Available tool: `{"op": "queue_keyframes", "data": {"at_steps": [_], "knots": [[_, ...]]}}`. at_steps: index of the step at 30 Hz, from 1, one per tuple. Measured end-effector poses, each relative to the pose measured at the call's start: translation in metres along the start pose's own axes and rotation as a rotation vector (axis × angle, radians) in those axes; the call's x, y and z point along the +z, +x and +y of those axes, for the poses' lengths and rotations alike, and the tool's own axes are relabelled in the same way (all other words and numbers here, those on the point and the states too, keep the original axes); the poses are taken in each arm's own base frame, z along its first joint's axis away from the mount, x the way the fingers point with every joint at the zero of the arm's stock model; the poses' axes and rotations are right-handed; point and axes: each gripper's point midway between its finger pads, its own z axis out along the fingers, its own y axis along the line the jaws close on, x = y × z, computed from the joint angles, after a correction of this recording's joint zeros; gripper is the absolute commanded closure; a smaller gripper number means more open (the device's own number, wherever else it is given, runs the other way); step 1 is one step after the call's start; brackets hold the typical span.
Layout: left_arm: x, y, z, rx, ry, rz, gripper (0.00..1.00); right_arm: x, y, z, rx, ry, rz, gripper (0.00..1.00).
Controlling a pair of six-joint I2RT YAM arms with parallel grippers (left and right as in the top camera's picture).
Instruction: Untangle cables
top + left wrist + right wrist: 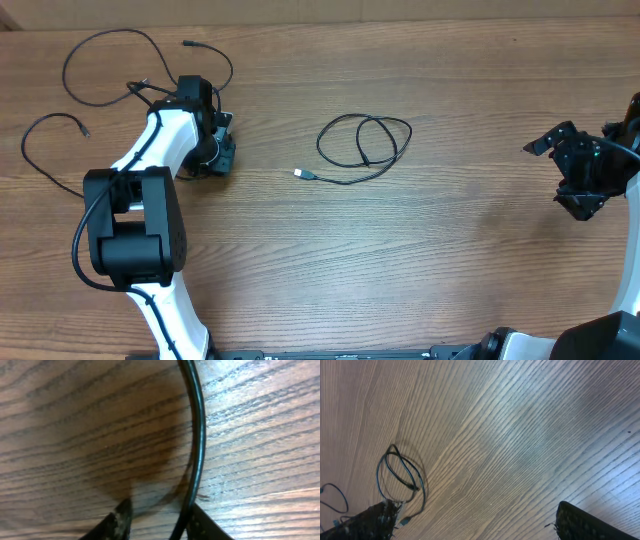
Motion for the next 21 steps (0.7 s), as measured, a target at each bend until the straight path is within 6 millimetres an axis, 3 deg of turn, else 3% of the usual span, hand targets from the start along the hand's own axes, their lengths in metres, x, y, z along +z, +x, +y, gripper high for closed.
{"op": "queue_keyframes", "data": {"at_steps": [1, 4, 14, 21], "knots": [[0.0, 0.001, 0.0, -0.005, 0.001, 0.001, 0.79, 0.0, 0.0, 0.0, 0.0, 0.0, 0.0, 0.0], [0.0, 0.005, -0.001, -0.026, -0.002, 0.016, 0.96, 0.0, 0.0, 0.0, 0.0, -0.001, -0.001, 0.0], [-0.007, 0.048, 0.021, -0.165, -0.164, 0.192, 0.96, 0.0, 0.0, 0.0, 0.001, 0.0, -0.001, 0.0], [-0.015, 0.045, 0.03, -0.224, -0.218, 0.187, 0.92, 0.0, 0.0, 0.0, 0.0, -0.001, -0.001, 0.0]]}}
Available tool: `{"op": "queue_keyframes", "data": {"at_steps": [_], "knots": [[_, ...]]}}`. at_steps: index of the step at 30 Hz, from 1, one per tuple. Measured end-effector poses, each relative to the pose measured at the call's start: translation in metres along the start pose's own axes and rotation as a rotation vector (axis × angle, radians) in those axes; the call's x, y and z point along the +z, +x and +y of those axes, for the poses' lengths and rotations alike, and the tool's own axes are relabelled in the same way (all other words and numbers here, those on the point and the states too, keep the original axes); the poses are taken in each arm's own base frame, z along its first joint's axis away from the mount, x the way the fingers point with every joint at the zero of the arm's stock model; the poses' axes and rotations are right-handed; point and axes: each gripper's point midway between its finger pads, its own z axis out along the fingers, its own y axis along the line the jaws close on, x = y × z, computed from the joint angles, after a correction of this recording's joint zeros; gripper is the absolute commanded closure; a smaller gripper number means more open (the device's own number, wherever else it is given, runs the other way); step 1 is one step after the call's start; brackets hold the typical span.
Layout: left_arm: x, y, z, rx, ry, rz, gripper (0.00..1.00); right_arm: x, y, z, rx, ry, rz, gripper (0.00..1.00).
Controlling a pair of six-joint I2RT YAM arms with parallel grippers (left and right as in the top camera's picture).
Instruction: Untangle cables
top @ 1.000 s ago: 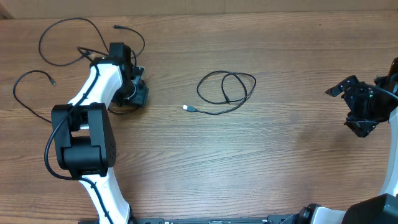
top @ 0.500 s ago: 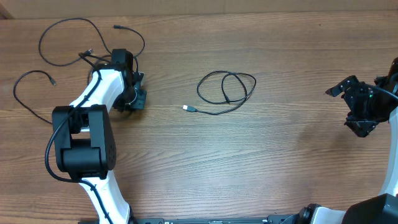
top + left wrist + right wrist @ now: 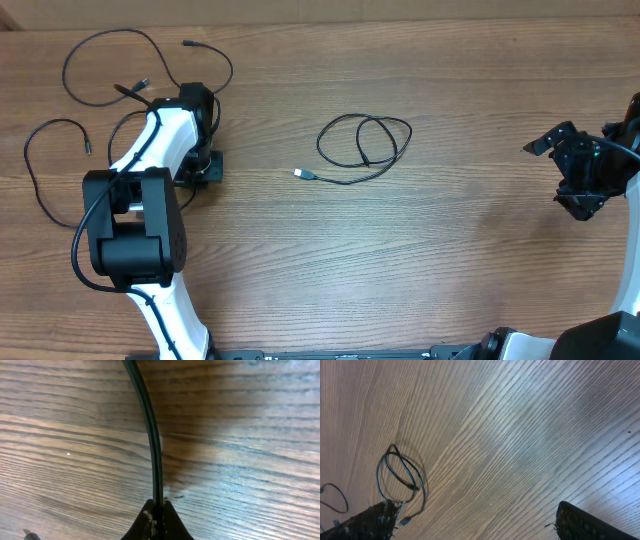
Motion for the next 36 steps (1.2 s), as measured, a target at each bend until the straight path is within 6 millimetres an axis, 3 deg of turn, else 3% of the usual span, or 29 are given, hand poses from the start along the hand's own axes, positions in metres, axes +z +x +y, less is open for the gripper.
{"op": "queue_keyframes", "data": {"at_steps": [4, 6, 7, 8, 14, 20, 22, 24, 28, 30, 32, 36], "knots": [[-0.003, -0.003, 0.002, -0.014, -0.009, -0.007, 0.61, 0.0, 0.0, 0.0, 0.001, 0.0, 0.0, 0.0], [-0.009, -0.005, 0.004, -0.023, -0.012, -0.007, 0.36, 0.0, 0.0, 0.0, 0.0, 0.0, 0.0, 0.0], [-0.013, -0.007, 0.005, -0.023, -0.012, -0.011, 0.11, 0.0, 0.0, 0.0, 0.0, 0.0, 0.0, 0.0], [-0.018, -0.009, 0.006, -0.023, -0.012, -0.01, 0.0, 0.0, 0.0, 0.0, 0.0, 0.0, 0.0, 0.0], [-0.072, -0.042, 0.008, -0.052, 0.055, -0.102, 0.01, 0.0, 0.0, 0.0, 0.0, -0.001, 0.0, 0.0], [-0.121, -0.066, -0.029, -0.016, 0.328, -0.206, 0.0, 0.0, 0.0, 0.0, 0.001, 0.0, 0.001, 0.0], [-0.127, -0.065, -0.045, 0.015, 0.423, -0.205, 0.0, 0.0, 0.0, 0.0, 0.0, 0.0, 0.0, 0.0], [-0.134, -0.063, -0.059, 0.039, 0.507, -0.202, 0.1, 0.0, 0.0, 0.0, 0.001, 0.0, 0.0, 0.0], [-0.138, -0.062, -0.067, 0.053, 0.546, -0.202, 0.15, 0.0, 0.0, 0.0, 0.0, 0.0, 0.001, 0.0], [-0.137, -0.062, -0.067, 0.026, 0.547, -0.195, 0.31, 0.0, 0.0, 0.0, 0.0, 0.0, 0.0, 0.0], [-0.136, -0.063, -0.063, -0.019, 0.54, -0.185, 0.34, 0.0, 0.0, 0.0, 0.001, 0.0, 0.0, 0.0], [-0.124, -0.067, -0.029, -0.194, 0.475, -0.165, 0.55, 0.0, 0.0, 0.0, 0.0, 0.0, 0.0, 0.0]]}}
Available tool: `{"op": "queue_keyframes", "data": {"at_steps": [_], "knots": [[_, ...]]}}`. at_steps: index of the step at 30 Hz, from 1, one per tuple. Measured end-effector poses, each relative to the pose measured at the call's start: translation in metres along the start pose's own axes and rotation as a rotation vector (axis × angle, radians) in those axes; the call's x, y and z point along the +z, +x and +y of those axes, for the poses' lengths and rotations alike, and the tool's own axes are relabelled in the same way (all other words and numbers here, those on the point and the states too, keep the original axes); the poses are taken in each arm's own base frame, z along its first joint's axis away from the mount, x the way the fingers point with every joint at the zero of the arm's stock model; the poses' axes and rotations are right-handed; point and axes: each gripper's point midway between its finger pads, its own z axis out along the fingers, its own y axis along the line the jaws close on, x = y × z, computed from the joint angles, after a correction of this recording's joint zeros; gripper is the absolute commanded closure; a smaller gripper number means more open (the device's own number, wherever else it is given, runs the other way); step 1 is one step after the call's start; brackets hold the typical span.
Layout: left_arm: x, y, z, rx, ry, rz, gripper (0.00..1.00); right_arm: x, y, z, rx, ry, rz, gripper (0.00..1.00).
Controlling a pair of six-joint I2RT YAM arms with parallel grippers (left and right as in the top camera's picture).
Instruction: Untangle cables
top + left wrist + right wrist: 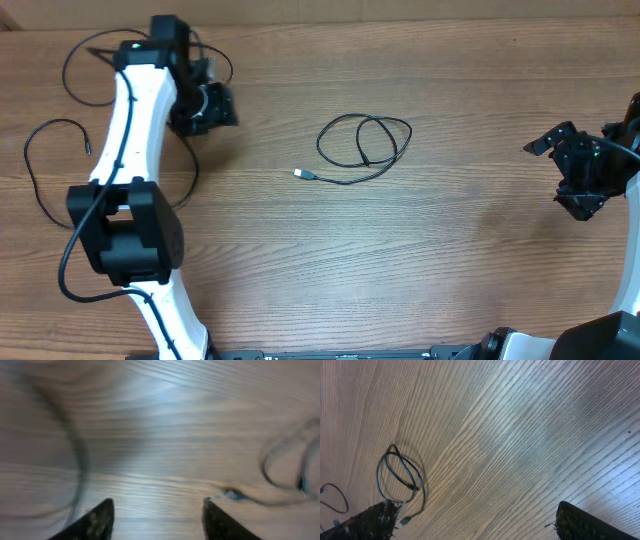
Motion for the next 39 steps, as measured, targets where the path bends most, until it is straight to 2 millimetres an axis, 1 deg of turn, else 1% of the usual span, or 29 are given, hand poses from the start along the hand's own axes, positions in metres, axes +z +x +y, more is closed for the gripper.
{"op": "queue_keyframes", "data": {"at_steps": [1, 2, 3, 4, 5, 9, 10, 14, 16, 22, 24, 27, 31, 34, 36, 39], "knots": [[-0.002, -0.003, 0.013, -0.044, -0.022, -0.008, 0.59, 0.0, 0.0, 0.0, 0.0, 0.0, 0.0, 0.0], [-0.004, -0.006, 0.027, -0.093, -0.043, -0.016, 0.7, 0.0, 0.0, 0.0, 0.0, 0.0, 0.0, 0.0], [-0.005, -0.007, 0.033, -0.115, -0.051, -0.02, 0.79, 0.0, 0.0, 0.0, -0.001, -0.001, 0.0, 0.0], [-0.009, -0.011, 0.057, -0.191, -0.081, -0.032, 0.87, 0.0, 0.0, 0.0, -0.001, 0.0, -0.001, 0.0], [-0.013, -0.012, 0.073, -0.235, -0.096, -0.038, 0.94, 0.0, 0.0, 0.0, 0.0, 0.0, 0.0, 0.0], [-0.026, -0.011, 0.137, -0.419, -0.146, -0.056, 0.96, 0.0, 0.0, 0.0, 0.0, 0.0, 0.0, 0.0], [-0.029, -0.009, 0.15, -0.457, -0.153, -0.057, 0.96, 0.0, 0.0, 0.0, 0.0, 0.0, 0.0, 0.0], [-0.042, 0.005, 0.204, -0.622, -0.195, -0.057, 0.95, 0.0, 0.0, 0.0, -0.001, 0.0, 0.001, 0.0], [-0.047, 0.015, 0.228, -0.702, -0.224, -0.052, 0.96, 0.0, 0.0, 0.0, 0.0, 0.0, 0.0, 0.0], [-0.053, 0.05, 0.285, -0.888, -0.312, -0.023, 0.95, 0.0, 0.0, 0.0, 0.0, 0.0, 0.0, 0.0], [-0.054, 0.064, 0.305, -0.959, -0.352, -0.015, 0.96, 0.0, 0.0, 0.0, 0.0, 0.0, 0.0, 0.0], [-0.051, 0.075, 0.325, -1.023, -0.384, -0.026, 0.95, 0.0, 0.0, 0.0, 0.001, 0.0, -0.001, 0.0], [-0.038, 0.087, 0.338, -1.063, -0.403, -0.02, 0.96, 0.0, 0.0, 0.0, 0.0, 0.0, 0.0, 0.0], [-0.022, 0.094, 0.338, -1.074, -0.399, -0.005, 0.96, 0.0, 0.0, 0.0, 0.0, 0.0, 0.0, 0.0], [-0.007, 0.1, 0.336, -1.077, -0.388, 0.011, 0.96, 0.0, 0.0, 0.0, 0.0, 0.0, 0.0, 0.0], [0.01, 0.11, 0.332, -1.089, -0.374, 0.038, 0.96, 0.0, 0.0, 0.0, 0.0, 0.0, 0.0, 0.0]]}}
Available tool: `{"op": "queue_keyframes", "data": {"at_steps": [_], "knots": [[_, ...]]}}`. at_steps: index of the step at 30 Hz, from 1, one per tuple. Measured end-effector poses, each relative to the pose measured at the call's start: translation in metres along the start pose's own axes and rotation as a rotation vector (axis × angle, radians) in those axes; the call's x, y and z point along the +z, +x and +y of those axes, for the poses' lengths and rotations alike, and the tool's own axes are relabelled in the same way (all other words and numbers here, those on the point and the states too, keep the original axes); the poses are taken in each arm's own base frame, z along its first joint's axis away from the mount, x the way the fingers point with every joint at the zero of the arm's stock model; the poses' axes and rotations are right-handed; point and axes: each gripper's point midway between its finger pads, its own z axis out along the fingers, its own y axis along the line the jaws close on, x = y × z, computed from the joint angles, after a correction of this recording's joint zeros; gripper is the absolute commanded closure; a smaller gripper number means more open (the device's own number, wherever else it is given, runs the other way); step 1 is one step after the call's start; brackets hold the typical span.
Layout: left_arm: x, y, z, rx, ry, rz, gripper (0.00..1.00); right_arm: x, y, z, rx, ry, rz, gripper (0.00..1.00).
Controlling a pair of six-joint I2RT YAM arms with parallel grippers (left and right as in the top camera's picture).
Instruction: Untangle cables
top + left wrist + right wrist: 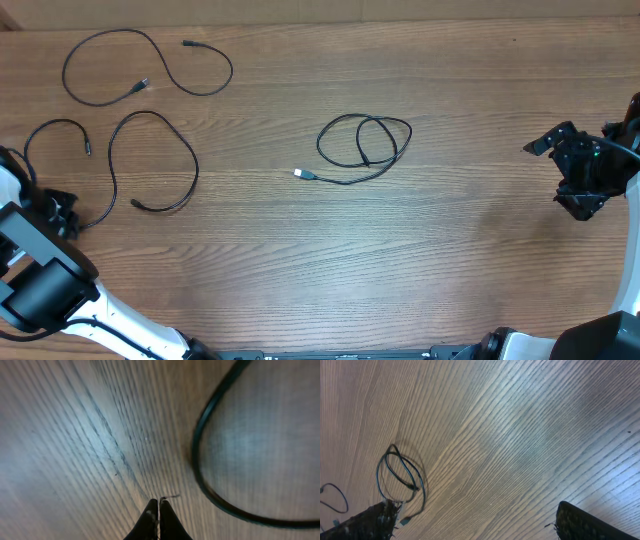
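Three black cables lie apart on the wooden table. A looped cable is at the back left. A longer winding cable lies below it. A coiled cable with a white plug sits mid-table and also shows as the coiled cable in the right wrist view. My left gripper is at the far left edge, shut with nothing seen between its fingers; a curve of the winding cable runs just right of the gripper. My right gripper hangs open at the far right and holds nothing.
The left arm's base fills the front left corner. The right arm's base stands at the front right.
My left gripper was open over the back-left cables; it is now shut at the table's far left edge. The two left cables lie uncovered and apart. The right arm has not moved.
My left gripper first stood open around a cable at the left. Then it was shut on that cable, a little further left. Later it was open and higher, near the back left. It is now shut at the left edge. The right gripper stayed open throughout.
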Motion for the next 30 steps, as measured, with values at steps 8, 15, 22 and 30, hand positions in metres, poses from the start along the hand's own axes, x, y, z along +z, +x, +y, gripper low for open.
{"op": "queue_keyframes", "data": {"at_steps": [8, 15, 22, 30], "knots": [[0.027, 0.013, 0.003, -0.026, 0.0, 0.022, 0.96, 0.0, 0.0, 0.0, 0.001, 0.0, -0.001, 0.0], [0.028, 0.007, -0.005, -0.036, 0.055, -0.025, 0.96, 0.0, 0.0, 0.0, 0.0, 0.0, -0.001, 0.0], [0.026, -0.001, -0.019, -0.04, 0.134, -0.063, 0.96, 0.0, 0.0, 0.0, 0.0, 0.0, 0.0, 0.0], [0.021, 0.001, -0.051, -0.028, 0.307, -0.031, 0.96, 0.0, 0.0, 0.0, 0.0, 0.0, -0.001, 0.0]]}}
